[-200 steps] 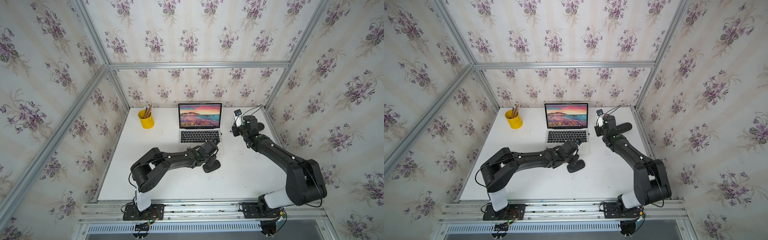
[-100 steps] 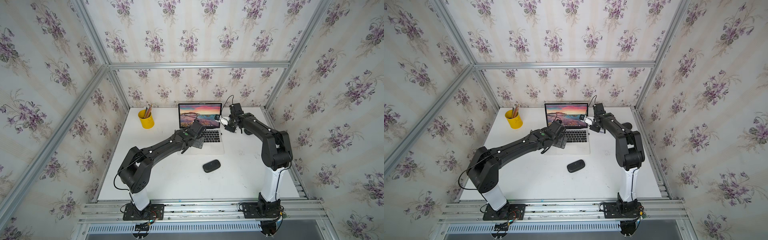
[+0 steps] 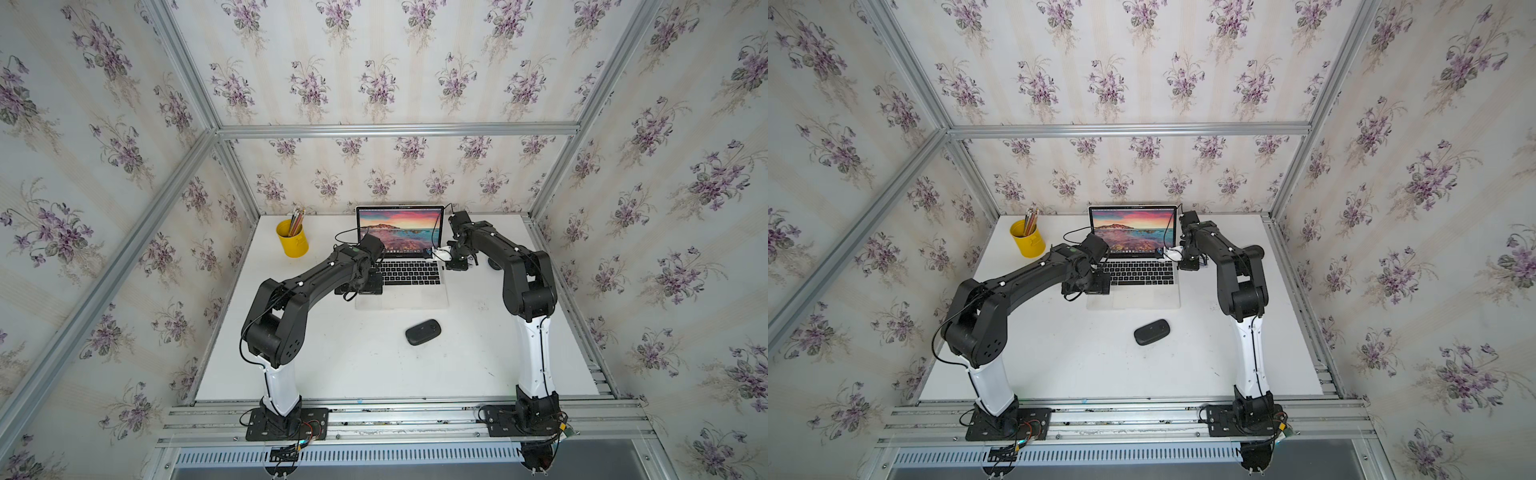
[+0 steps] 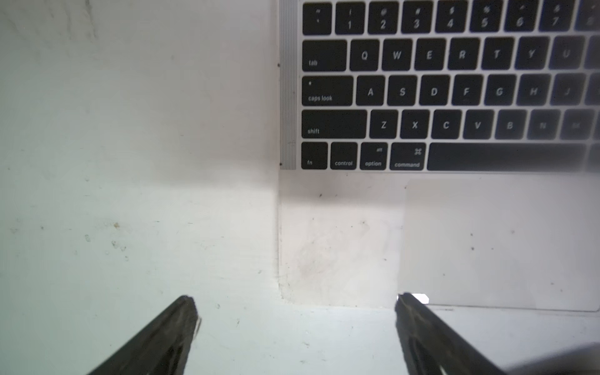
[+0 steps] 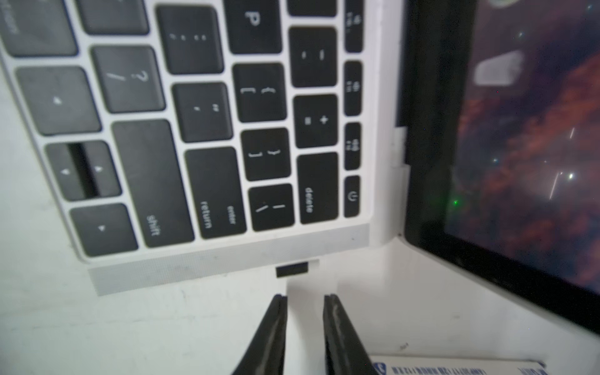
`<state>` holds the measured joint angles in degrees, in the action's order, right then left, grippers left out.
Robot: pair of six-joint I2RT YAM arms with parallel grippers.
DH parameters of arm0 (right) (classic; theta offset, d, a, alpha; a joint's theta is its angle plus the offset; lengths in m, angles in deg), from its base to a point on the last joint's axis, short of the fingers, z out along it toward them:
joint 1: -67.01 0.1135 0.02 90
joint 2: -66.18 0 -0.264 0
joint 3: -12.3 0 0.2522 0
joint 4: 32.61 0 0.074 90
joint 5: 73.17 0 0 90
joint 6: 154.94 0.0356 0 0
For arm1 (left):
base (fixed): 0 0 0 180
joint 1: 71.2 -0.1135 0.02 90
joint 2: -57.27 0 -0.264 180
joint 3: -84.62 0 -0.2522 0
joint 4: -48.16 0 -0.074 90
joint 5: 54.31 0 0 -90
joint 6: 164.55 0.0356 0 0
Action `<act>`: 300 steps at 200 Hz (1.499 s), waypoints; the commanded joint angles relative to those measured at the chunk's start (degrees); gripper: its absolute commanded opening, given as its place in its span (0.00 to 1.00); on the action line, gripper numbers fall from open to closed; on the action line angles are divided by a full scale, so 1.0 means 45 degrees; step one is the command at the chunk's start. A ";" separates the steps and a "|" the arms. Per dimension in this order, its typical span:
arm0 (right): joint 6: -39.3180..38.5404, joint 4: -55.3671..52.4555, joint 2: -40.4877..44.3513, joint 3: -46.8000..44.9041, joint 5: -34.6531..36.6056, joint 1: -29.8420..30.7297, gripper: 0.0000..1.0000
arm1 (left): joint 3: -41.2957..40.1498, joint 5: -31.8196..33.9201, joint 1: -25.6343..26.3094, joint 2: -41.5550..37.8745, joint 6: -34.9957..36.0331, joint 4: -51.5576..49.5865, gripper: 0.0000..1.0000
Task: Remove the wireless mouse receiver from the laptop
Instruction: Take out the USB plug from the USB port.
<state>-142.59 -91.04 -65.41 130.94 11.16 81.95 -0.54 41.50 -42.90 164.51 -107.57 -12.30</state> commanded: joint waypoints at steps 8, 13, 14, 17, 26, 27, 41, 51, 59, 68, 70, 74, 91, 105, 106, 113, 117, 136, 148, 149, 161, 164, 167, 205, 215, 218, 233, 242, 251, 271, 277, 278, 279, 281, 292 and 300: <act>-0.0080 -0.0570 -0.0221 0.0111 -0.0212 -0.0039 0.36 | -0.0050 -0.0252 -0.0198 0.0254 -0.0295 -0.0318 0.99; -0.0068 -0.0535 -0.0232 0.0111 -0.0274 -0.0039 0.43 | -0.0058 -0.0273 -0.0196 0.0305 -0.0313 -0.0280 0.99; -0.0069 -0.0529 -0.0241 0.0111 -0.0278 -0.0039 0.43 | -0.0063 -0.0283 -0.0195 0.0317 -0.0316 -0.0274 0.99; -0.0069 -0.0498 -0.0259 0.0111 -0.0309 -0.0039 0.43 | -0.0053 -0.0292 -0.0199 0.0354 -0.0314 -0.0249 0.99; -0.0057 -0.0357 -0.0299 0.0111 -0.0313 -0.0037 0.44 | -0.0021 -0.0342 -0.0213 0.0451 -0.0301 -0.0194 0.99; -0.0054 -0.0353 -0.0304 0.0111 -0.0317 -0.0028 0.44 | -0.0025 -0.0347 -0.0213 0.0468 -0.0301 -0.0192 0.99; -0.0127 -0.0289 -0.0384 0.0130 -0.0341 -0.0039 0.44 | -0.0014 -0.0428 -0.0214 0.0617 -0.0329 -0.0102 0.99; -0.0166 -0.0308 -0.0424 0.0151 -0.0408 -0.0038 0.44 | -0.0029 -0.0468 -0.0216 0.0723 -0.0322 -0.0053 0.99; -0.0222 -0.0331 -0.0458 0.0167 -0.0466 -0.0038 0.44 | -0.0015 -0.0469 -0.0219 0.0804 -0.0320 -0.0033 0.99; -0.0315 -0.0471 -0.0483 0.0170 -0.0562 -0.0019 0.42 | 0.0000 -0.0474 -0.0218 0.0920 -0.0321 -0.0062 0.99; -0.0336 -0.0506 -0.0484 0.0175 -0.0587 -0.0004 0.42 | -0.0002 -0.0470 -0.0215 0.0945 -0.0320 -0.0070 0.99; -0.0370 -0.0554 -0.0482 0.0170 -0.0612 0.0011 0.41 | 0.0026 -0.0469 -0.0224 0.1018 -0.0323 -0.0100 0.99; -0.0520 -0.0754 -0.0534 0.0185 -0.0661 0.0131 0.39 | 0.0087 -0.0423 -0.0235 0.1231 -0.0349 -0.0222 0.99; -0.0567 -0.0992 -0.0650 0.0310 -0.0840 0.0214 0.38 | 0.0083 -0.0297 -0.0280 0.1387 -0.0438 -0.0323 0.99; -0.0582 -0.1012 -0.0655 0.0328 -0.0844 0.0224 0.38 | 0.0076 -0.0285 -0.0286 0.1395 -0.0428 -0.0325 0.99; -0.0580 -0.1167 -0.0768 0.0478 -0.0955 0.0271 0.37 | 0.0049 -0.0256 -0.0310 0.1437 -0.0448 -0.0345 0.99; -0.0587 -0.1212 -0.0833 0.0555 -0.0989 0.0292 0.37 | 0.0000 -0.0240 -0.0328 0.1442 -0.0457 -0.0345 0.99; -0.0611 -0.1360 -0.1105 0.0835 -0.1015 0.0408 0.35 | -0.0142 -0.0196 -0.0437 0.1518 -0.0543 -0.0308 0.99; -0.0580 -0.1518 -0.1279 0.0984 -0.1068 0.0430 0.34 | -0.0236 -0.0196 -0.0477 0.1573 -0.0552 -0.0248 0.99; -0.0588 -0.1529 -0.1302 0.0987 -0.1076 0.0430 0.34 | -0.0240 -0.0206 -0.0491 0.1586 -0.0553 -0.0248 0.99; -0.0578 -0.1614 -0.1392 0.1011 -0.1064 0.0449 0.32 | -0.0264 -0.0232 -0.0520 0.1701 -0.0557 -0.0247 0.99; -0.0568 -0.1649 -0.1399 0.1010 -0.1044 0.0452 0.31 | -0.0263 -0.0235 -0.0515 0.1736 -0.0554 -0.0248 0.99; -0.0559 -0.1665 -0.1421 0.1024 -0.1020 0.0450 0.31 | -0.0263 -0.0235 -0.0515 0.1764 -0.0564 -0.0243 0.99; -0.0519 -0.1613 -0.1564 0.1010 -0.1182 0.0455 0.25 | -0.0263 -0.0254 -0.0526 0.2143 -0.0597 -0.0192 0.99; -0.0519 -0.1508 -0.1588 0.0973 -0.1318 0.0469 0.24 | -0.0314 -0.0254 -0.0532 0.2203 -0.0629 -0.0171 0.99; -0.0519 -0.1477 -0.1601 0.0961 -0.1367 0.0469 0.24 | -0.0331 -0.0254 -0.0529 0.2218 -0.0639 -0.0160 0.99; -0.0538 -0.1217 -0.1627 0.0840 -0.1591 0.0485 0.24 | -0.0466 -0.0254 -0.0529 0.2256 -0.0674 -0.0101 0.99; -0.0548 -0.1084 -0.1639 0.0787 -0.1699 0.0489 0.24 | -0.0553 -0.0240 -0.0530 0.2262 -0.0674 -0.0081 0.99; -0.0552 -0.0987 -0.1696 0.0775 -0.1831 0.0489 0.23 | -0.0641 -0.0198 -0.0541 0.2261 -0.0674 -0.0082 0.99; -0.0551 -0.0847 -0.1765 0.0775 -0.2109 0.0489 0.21 | -0.0785 -0.0084 -0.0527 0.2312 -0.0710 -0.0111 0.99; -0.0548 -0.0836 -0.1755 0.0775 -0.2182 0.0489 0.20 | -0.0821 -0.0062 -0.0535 0.2311 -0.0712 -0.0111 0.99; -0.0553 -0.0836 -0.1774 0.0775 -0.2199 0.0489 0.20 | -0.0825 -0.0060 -0.0540 0.2316 -0.0711 -0.0111 0.99; -0.0555 -0.0836 -0.1774 0.0775 -0.2217 0.0489 0.20 | -0.0837 -0.0060 -0.0543 0.2328 -0.0711 -0.0101 0.99; -0.0552 -0.0822 -0.1774 0.0780 -0.2241 0.0489 0.19 | -0.0851 -0.0059 -0.0530 0.2323 -0.0710 -0.0109 0.99; -0.0538 -0.0778 -0.1775 0.0758 -0.2331 0.0489 0.17 | -0.0905 -0.0059 -0.0539 0.2354 -0.0737 -0.0092 0.99; -0.0538 -0.0778 -0.1793 0.0757 -0.2390 0.0489 0.16 | -0.0927 -0.0059 -0.0545 0.2379 -0.0737 -0.0062 0.99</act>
<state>-144.38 -95.60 -70.31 136.01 8.08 83.37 -2.71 37.00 -45.31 172.77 -111.13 -7.34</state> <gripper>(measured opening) 0.183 0.988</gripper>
